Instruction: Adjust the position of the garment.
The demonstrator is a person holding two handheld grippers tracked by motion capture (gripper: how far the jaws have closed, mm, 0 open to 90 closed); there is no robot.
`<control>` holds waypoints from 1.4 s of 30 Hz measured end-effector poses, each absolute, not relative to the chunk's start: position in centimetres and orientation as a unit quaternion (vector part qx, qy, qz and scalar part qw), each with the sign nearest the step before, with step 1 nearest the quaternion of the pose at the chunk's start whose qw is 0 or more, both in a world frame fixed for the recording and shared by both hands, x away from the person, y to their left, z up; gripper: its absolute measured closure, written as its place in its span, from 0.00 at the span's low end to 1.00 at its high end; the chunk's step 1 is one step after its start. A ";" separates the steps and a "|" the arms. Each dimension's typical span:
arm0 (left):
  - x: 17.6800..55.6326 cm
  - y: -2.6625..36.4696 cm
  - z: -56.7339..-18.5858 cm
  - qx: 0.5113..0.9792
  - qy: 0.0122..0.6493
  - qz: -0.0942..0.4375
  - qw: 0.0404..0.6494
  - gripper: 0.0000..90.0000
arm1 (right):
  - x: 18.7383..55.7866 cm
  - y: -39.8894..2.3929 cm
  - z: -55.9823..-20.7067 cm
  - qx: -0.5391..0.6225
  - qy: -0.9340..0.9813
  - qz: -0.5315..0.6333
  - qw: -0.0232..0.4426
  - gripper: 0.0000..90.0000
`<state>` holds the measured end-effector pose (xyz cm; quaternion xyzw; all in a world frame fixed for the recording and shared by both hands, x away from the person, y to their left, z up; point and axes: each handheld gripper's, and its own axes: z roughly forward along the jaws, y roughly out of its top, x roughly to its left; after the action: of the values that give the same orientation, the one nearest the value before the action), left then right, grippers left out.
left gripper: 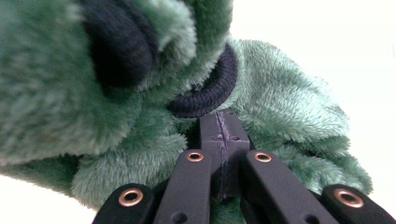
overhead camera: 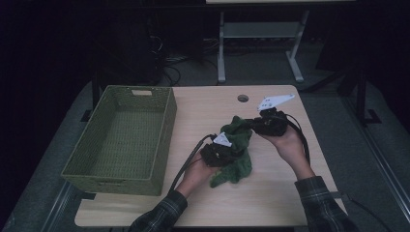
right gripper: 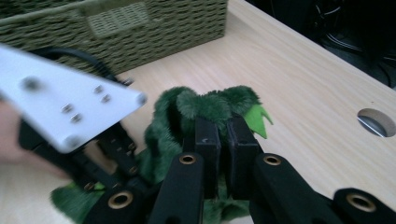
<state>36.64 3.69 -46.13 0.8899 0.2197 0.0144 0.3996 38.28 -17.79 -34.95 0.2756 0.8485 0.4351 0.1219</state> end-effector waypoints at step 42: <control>34.5 7.0 -38.4 0.884 0.194 0.117 0.409 0.97 | 30.9 -17.8 -37.4 0.224 0.862 0.450 0.071 0.95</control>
<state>34.54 7.03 -38.42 0.8841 0.1941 0.1165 0.4088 30.92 -17.75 -37.36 0.2238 0.8618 0.4496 0.0714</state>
